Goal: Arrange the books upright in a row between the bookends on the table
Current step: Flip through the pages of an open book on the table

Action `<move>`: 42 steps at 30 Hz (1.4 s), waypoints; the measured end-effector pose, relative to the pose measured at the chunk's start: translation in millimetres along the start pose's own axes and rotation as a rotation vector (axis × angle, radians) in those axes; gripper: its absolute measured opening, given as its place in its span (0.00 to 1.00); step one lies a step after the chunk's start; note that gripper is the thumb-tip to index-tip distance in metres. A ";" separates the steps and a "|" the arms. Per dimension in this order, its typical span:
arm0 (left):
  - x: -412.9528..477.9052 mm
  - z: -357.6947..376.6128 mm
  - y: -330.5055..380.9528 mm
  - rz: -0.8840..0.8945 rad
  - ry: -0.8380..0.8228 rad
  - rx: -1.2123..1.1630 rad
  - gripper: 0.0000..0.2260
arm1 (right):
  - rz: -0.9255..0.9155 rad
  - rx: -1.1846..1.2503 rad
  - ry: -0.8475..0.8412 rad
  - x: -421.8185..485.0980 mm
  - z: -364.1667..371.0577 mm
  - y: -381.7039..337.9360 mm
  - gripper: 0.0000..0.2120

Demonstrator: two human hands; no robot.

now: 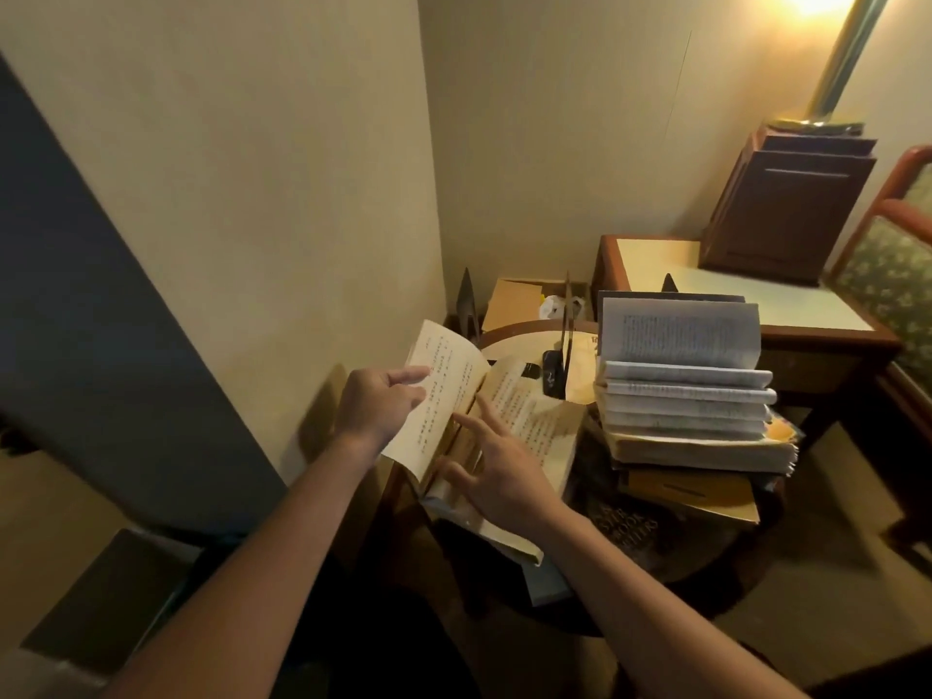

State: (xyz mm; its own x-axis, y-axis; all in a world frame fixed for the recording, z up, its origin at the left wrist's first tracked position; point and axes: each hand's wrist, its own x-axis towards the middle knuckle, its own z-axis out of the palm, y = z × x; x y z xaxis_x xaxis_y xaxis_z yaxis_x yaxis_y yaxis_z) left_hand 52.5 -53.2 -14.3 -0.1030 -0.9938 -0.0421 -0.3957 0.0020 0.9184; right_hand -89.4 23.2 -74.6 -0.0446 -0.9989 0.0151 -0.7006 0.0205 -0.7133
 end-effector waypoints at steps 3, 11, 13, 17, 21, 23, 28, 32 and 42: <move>4.0 -1.7 -7.0 -0.093 0.051 -0.217 0.12 | 0.004 -0.018 -0.027 7.8 -1.3 -2.8 0.32; -10.0 18.5 -54.0 -0.434 -0.058 -0.718 0.13 | 0.025 -0.223 -0.142 17.4 -18.1 31.2 0.32; -14.3 23.4 -66.4 -0.447 -0.060 -0.760 0.14 | 0.023 -0.245 -0.161 17.0 -22.5 39.1 0.32; -15.8 21.9 -76.6 -0.355 -0.014 -0.627 0.14 | 0.011 -0.323 -0.284 14.5 -31.1 40.0 0.44; -11.1 10.7 -76.4 -0.265 -0.007 -0.438 0.13 | -0.012 -0.332 -0.381 13.7 -33.3 46.5 0.61; -8.0 5.9 -77.0 -0.245 -0.023 -0.394 0.13 | -0.020 -0.313 -0.374 13.6 -34.3 49.9 0.63; -2.0 3.6 -82.7 -0.217 -0.045 -0.369 0.14 | -0.032 -0.264 -0.315 10.2 -37.6 42.7 0.57; 2.3 9.8 -86.7 -0.187 -0.070 -0.354 0.14 | 0.016 -0.181 -0.240 8.3 -37.2 34.5 0.51; 8.1 7.6 -79.0 -0.331 -0.240 -0.694 0.14 | -0.104 -0.143 -0.238 9.7 -20.6 6.5 0.60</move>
State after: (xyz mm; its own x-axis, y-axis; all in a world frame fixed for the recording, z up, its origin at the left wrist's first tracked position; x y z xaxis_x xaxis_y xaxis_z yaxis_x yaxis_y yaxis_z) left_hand 76.0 -60.5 -90.2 -0.3040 -0.8796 -0.3660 0.2091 -0.4364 0.8751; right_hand -109.1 14.5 -64.6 0.1892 -0.9775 -0.0934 -0.7868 -0.0940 -0.6100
